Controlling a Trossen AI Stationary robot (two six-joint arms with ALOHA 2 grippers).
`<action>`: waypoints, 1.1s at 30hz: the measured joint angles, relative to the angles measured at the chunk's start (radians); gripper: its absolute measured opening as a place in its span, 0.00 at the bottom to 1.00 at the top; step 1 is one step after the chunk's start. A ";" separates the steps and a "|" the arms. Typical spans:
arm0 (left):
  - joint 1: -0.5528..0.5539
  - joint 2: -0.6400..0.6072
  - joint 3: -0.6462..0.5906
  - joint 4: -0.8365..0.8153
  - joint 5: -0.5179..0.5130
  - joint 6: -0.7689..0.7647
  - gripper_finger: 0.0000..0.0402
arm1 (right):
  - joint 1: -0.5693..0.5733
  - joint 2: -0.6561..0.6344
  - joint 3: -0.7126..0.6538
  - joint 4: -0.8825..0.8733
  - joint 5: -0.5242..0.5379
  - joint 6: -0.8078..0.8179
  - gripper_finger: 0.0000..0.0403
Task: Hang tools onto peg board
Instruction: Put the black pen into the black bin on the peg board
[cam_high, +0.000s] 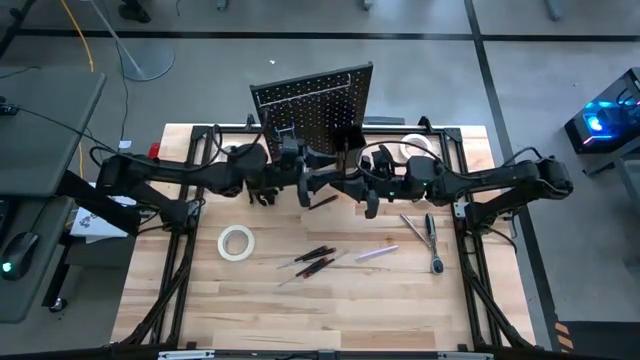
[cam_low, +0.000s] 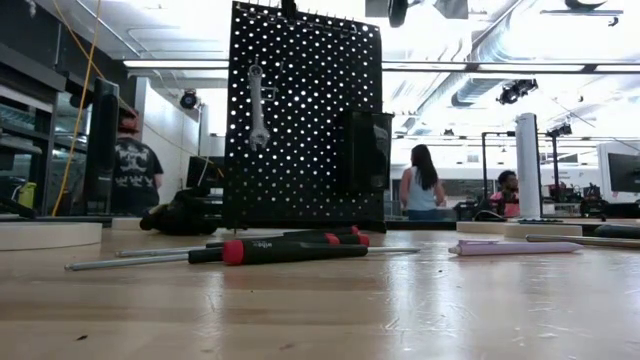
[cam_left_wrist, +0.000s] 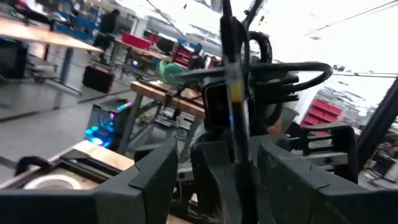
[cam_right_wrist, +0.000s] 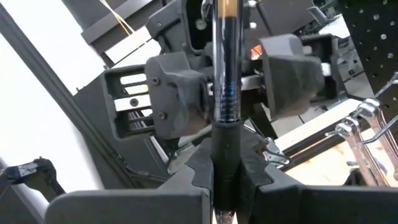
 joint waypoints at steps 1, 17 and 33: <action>0.002 0.003 0.000 0.001 0.013 -0.011 0.50 | 0.000 0.000 0.000 -0.001 -0.001 -0.002 0.04; 0.005 0.041 0.000 0.070 0.104 -0.101 0.50 | 0.000 0.000 0.000 -0.088 -0.032 -0.017 0.04; 0.038 0.040 0.000 0.043 0.102 -0.088 0.05 | -0.001 -0.001 0.000 -0.114 -0.028 -0.010 0.16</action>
